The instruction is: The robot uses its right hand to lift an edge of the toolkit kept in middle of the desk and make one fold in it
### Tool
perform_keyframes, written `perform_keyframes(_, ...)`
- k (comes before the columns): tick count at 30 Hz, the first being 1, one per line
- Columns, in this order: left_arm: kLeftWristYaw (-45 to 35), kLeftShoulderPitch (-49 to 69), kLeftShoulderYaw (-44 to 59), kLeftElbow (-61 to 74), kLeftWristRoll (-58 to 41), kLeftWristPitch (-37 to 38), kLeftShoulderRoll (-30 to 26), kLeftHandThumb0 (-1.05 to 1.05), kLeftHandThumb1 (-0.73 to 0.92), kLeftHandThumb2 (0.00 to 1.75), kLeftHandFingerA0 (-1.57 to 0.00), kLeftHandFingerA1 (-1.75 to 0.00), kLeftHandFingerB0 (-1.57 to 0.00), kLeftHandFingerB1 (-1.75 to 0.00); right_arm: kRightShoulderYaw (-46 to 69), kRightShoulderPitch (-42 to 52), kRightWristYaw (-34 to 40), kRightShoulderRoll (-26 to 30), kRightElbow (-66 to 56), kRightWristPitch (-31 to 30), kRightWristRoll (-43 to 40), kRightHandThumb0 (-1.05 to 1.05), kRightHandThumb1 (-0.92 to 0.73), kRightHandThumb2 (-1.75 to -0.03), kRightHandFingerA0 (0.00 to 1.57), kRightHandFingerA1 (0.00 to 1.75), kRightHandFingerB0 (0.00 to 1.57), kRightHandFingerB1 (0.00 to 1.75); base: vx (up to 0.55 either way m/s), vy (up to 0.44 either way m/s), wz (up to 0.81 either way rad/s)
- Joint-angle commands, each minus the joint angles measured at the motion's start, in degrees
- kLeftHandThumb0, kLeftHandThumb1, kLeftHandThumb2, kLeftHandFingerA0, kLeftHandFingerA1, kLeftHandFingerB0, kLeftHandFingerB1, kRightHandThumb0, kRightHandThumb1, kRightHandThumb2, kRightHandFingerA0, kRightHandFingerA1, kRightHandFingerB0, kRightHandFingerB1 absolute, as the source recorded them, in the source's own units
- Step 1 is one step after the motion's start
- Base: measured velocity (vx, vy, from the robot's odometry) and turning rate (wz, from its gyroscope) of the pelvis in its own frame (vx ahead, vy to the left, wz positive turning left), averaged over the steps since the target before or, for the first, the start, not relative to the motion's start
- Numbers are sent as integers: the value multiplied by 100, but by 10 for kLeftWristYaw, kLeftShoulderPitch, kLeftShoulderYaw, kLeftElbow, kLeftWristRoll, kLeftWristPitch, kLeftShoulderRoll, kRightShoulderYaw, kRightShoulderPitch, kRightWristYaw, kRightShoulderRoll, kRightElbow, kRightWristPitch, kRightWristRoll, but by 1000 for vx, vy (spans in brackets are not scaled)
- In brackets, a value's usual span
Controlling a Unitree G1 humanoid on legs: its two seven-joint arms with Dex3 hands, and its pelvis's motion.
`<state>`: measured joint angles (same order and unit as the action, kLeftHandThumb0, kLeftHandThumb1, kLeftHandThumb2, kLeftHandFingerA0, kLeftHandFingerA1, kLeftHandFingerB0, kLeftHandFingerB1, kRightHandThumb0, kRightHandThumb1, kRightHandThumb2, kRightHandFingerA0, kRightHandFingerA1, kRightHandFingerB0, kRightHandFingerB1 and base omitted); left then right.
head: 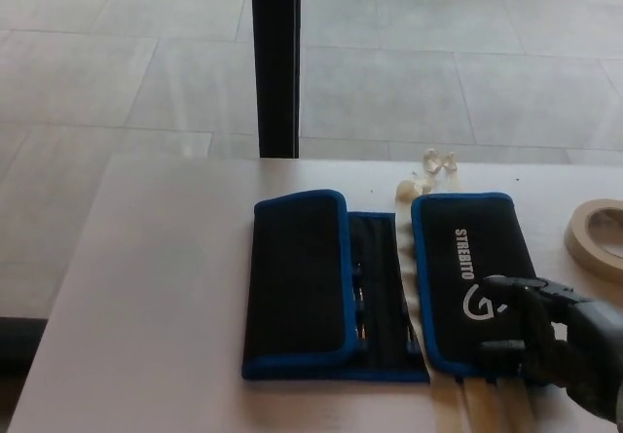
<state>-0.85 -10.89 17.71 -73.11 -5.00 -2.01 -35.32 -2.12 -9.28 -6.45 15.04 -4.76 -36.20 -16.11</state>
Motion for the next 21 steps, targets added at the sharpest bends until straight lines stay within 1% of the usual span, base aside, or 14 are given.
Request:
perform_keyframes(1, -7, -9, -10, -5, 13, -5, -20, -71, 87, 65, -53, -66, -36, -48, -37, -2, 16, 22, 53, 37, 84, -64, -61, -98, 57, 63, 37, 54, 0, 0, 0)
perform_keyframes(6, -1, -12, -10, -4, 9, -9, -21, -70, 86, 65, -55, -69, -38, -49, -29, -15, 18, 9, 92, 24, 74, -61, -62, -96, 49, 62, 32, 54, 0, 0, 0)
perform_keyframes(7, -4, -12, -10, -4, 10, -7, -23, -71, 87, 65, -52, -66, -37, -49, -30, -16, 16, 9, 90, 18, 72, -60, -79, -64, 55, 51, 35, 42, 0, 0, 0)
perform_keyframes(8, -4, -13, -9, -5, 8, -10, -24, -70, 67, 106, -49, -69, -30, -57, -28, -15, 13, 10, 86, 13, 69, -61, -62, -96, 49, 61, 30, 53, 0, 0, 0)
perform_keyframes(9, -4, -12, -9, -5, 8, -9, -23, -69, 67, 106, -49, -69, -31, -57, -28, -14, 9, 13, 81, 13, 69, -61, -63, -96, 49, 61, 30, 53, 0, 0, 0)
perform_keyframes(10, -4, -10, -7, -5, 6, -9, -22, -71, 86, 65, -52, -65, -35, -47, -26, -10, 1, 16, 72, 14, 64, -61, -64, -97, 49, 62, 29, 53, 0, 0, 0)
perform_keyframes(11, -3, -9, -7, -5, 5, -8, -22, -69, 66, 105, -51, -71, -34, -59, -21, -8, -2, 15, 64, 9, 57, -60, -64, -98, 49, 62, 28, 52, 0, 0, 0)
perform_keyframes(12, -5, -8, -8, -4, 7, -6, -22, -71, 86, 65, -54, -72, -39, -51, -3, -5, -8, 9, 54, -1, 37, -60, -63, -96, 49, 62, 28, 52, 0, 0, 0)
perform_keyframes(15, -6, -5, -11, -4, 9, -1, -22, -71, 86, 65, -54, -70, -37, -50, 36, -2, -12, -7, 9, -47, -6, -58, -61, -94, 52, 62, 33, 54, 0, 0, 0)
perform_keyframes(16, -8, -6, -12, -6, 11, -2, -23, -69, 67, 106, -48, -69, -33, -59, 60, -3, -17, -8, -33, -84, -37, -53, -77, -63, 61, 50, 40, 42, 0, 0, 0)
perform_keyframes(17, -8, -6, -12, -6, 11, -2, -23, -69, 67, 106, -48, -69, -33, -59, 61, -3, -17, -9, -35, -87, -36, -53, -77, -63, 61, 50, 40, 42, 0, 0, 0)
perform_keyframes(18, -5, -7, -11, -7, 9, -5, -22, -71, 86, 66, -52, -66, -36, -49, 72, -4, -27, -9, -47, -97, -52, -55, -62, -94, 53, 62, 34, 54, 0, 0, 0)
perform_keyframes(20, -4, -8, -11, -6, 9, -5, -22, -71, 87, 66, -52, -68, -37, -50, 124, -22, -37, -15, -72, -166, -119, -55, -79, -64, 51, 49, 35, 39, 0, 0, 0)
perform_keyframes(21, -5, -8, -9, -4, 7, -4, -23, -71, 86, 65, -53, -67, -39, -51, 170, -43, -44, -16, -87, -228, -181, -56, -78, -64, 54, 48, 38, 39, 0, 0, 0)
